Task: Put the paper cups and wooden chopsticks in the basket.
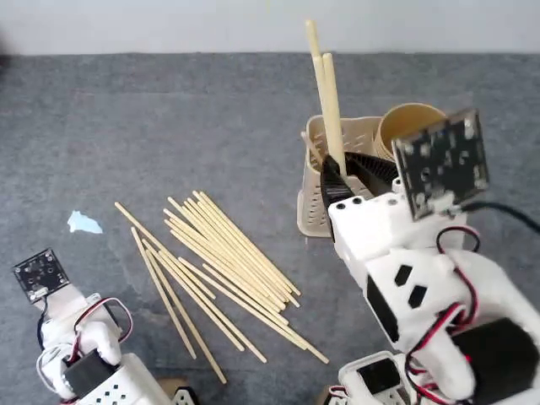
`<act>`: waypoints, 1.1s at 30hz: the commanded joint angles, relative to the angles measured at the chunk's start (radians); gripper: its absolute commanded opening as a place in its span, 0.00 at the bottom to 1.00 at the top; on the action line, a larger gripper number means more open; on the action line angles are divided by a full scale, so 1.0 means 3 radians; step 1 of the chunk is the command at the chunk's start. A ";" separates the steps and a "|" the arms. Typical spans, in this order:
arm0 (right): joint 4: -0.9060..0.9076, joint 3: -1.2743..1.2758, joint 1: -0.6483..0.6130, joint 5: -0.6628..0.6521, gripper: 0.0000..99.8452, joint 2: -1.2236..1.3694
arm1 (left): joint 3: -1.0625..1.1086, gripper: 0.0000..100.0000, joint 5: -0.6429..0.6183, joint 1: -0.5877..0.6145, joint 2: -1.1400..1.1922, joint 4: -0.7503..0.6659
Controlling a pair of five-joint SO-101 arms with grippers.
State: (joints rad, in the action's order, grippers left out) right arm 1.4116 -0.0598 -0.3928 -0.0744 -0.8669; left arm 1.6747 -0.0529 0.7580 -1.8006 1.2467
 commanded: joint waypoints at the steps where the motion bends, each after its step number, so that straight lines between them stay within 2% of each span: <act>1: -0.0734 0.0486 0.0028 0.0005 0.01 -0.0130 | -0.0013 0.01 0.0036 -0.0015 -0.0036 -0.0066; 13: -0.2585 0.1048 0.0601 0.0036 0.01 0.0422 | -0.0013 0.01 0.0036 -0.0015 -0.0036 -0.0066; 23: -0.3823 0.2317 0.0667 0.0031 0.01 0.0478 | -0.0013 0.01 0.0036 -0.0015 -0.0036 -0.0066; 26: -0.3925 0.2537 0.0667 0.0020 0.01 0.0381 | -0.0013 0.01 0.0036 -0.0015 -0.0036 -0.0066; 29: -0.3762 0.2516 0.0667 0.0026 0.02 0.0320 | -0.0013 0.01 0.0036 -0.0015 -0.0036 -0.0066; 33: -0.3424 0.2342 0.0667 0.0026 0.11 0.0335 | -0.0013 0.01 0.0036 -0.0015 -0.0036 -0.0066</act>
State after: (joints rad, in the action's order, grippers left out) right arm 0.3191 0.7058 -0.2041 -0.0744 -0.7350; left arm 1.6747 -0.0529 0.7580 -1.8006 1.2467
